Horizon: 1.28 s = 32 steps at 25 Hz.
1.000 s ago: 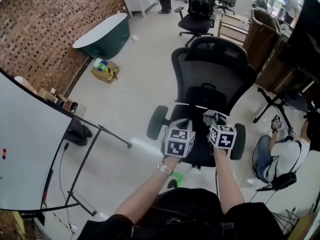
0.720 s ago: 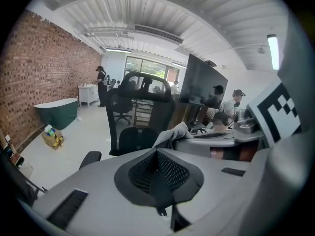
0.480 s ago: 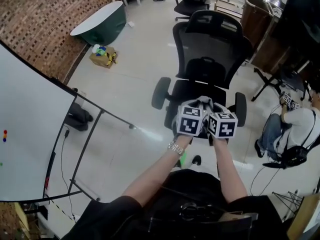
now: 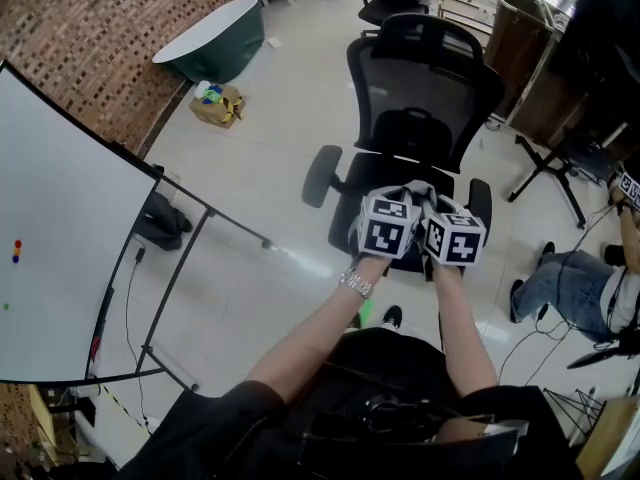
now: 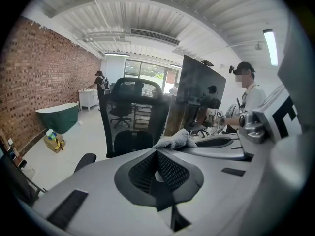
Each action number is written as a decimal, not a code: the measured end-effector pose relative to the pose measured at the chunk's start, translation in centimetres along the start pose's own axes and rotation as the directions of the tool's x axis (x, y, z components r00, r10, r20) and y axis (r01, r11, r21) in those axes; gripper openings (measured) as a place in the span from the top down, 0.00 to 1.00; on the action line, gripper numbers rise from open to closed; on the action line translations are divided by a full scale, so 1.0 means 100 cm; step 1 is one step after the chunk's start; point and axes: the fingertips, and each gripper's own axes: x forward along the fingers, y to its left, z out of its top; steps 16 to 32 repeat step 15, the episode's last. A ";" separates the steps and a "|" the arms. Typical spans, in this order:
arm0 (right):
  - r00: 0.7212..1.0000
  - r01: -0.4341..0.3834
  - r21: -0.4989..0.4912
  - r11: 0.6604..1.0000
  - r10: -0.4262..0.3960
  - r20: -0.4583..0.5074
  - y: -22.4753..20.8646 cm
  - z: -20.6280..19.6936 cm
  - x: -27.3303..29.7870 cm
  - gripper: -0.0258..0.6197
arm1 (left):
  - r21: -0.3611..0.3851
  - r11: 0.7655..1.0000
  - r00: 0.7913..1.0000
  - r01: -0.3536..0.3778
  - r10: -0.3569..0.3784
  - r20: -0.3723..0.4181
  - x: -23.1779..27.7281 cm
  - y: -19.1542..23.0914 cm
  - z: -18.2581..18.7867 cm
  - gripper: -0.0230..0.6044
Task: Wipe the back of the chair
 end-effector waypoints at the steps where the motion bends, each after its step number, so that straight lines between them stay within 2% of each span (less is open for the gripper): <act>1: 1.000 -0.002 0.003 1.000 0.002 -0.002 -0.003 -0.001 -0.001 0.90 | 0.003 1.000 1.000 0.001 -0.001 -0.001 0.001 -0.003 0.000 0.96; 15: 0.999 -0.033 0.017 0.999 0.032 0.011 -0.004 0.003 -0.010 0.90 | 0.024 1.000 1.000 0.009 -0.009 -0.002 0.003 -0.016 0.001 0.96; 32: 0.999 -0.033 0.017 0.999 0.032 0.011 -0.004 0.003 -0.010 0.90 | 0.024 1.000 1.000 0.009 -0.009 -0.002 0.003 -0.016 0.001 0.96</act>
